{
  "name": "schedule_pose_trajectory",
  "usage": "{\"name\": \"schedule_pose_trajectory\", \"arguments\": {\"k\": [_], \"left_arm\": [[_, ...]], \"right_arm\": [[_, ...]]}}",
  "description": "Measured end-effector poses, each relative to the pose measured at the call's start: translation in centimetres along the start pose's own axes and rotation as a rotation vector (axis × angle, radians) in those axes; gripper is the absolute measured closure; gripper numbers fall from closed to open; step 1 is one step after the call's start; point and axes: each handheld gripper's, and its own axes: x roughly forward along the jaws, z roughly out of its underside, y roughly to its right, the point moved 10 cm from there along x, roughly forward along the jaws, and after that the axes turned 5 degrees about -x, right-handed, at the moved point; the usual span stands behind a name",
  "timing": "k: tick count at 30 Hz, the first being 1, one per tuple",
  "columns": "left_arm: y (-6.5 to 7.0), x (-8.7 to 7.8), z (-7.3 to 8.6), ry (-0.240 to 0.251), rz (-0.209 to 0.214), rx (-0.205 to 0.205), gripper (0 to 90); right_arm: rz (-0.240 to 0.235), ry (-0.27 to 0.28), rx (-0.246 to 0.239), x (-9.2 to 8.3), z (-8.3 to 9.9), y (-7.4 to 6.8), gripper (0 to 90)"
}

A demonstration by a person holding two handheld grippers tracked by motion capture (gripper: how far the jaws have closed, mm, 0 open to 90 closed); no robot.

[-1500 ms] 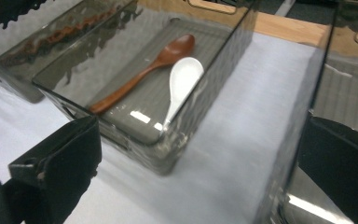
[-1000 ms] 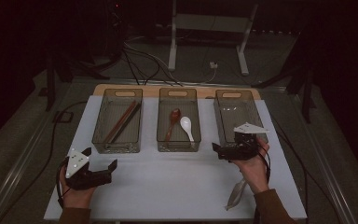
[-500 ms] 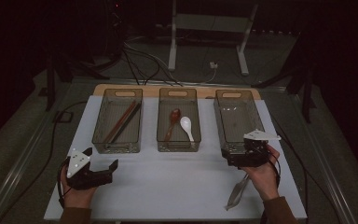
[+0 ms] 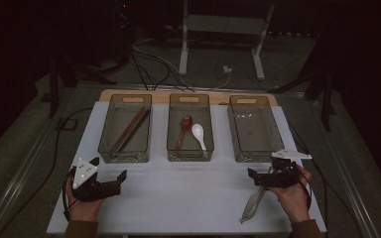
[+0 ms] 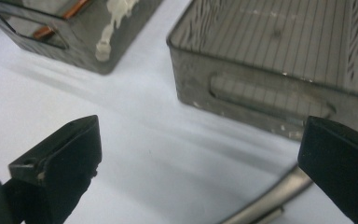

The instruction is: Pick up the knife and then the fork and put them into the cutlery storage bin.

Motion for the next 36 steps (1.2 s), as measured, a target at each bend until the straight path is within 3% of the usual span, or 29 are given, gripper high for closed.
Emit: {"name": "schedule_pose_trajectory", "arguments": {"k": [10, 26, 36], "left_arm": [[0.1, 0.1, 0.0, 0.000, 0.002, -0.001, 0.7], [0.2, 0.0, 0.0, -0.002, 0.002, 0.002, 0.7], [0.2, 0.0, 0.0, -0.004, 0.001, 0.000, 0.7]], "right_arm": [[-0.006, -0.049, 0.012, -0.4, 2.8, -0.3, 0.0], [-0.029, -0.145, 0.000, -0.7, 7.8, -2.5, 0.0], [-0.034, -0.189, -0.013, -0.8, 9.5, -3.1, 1.1]]}}
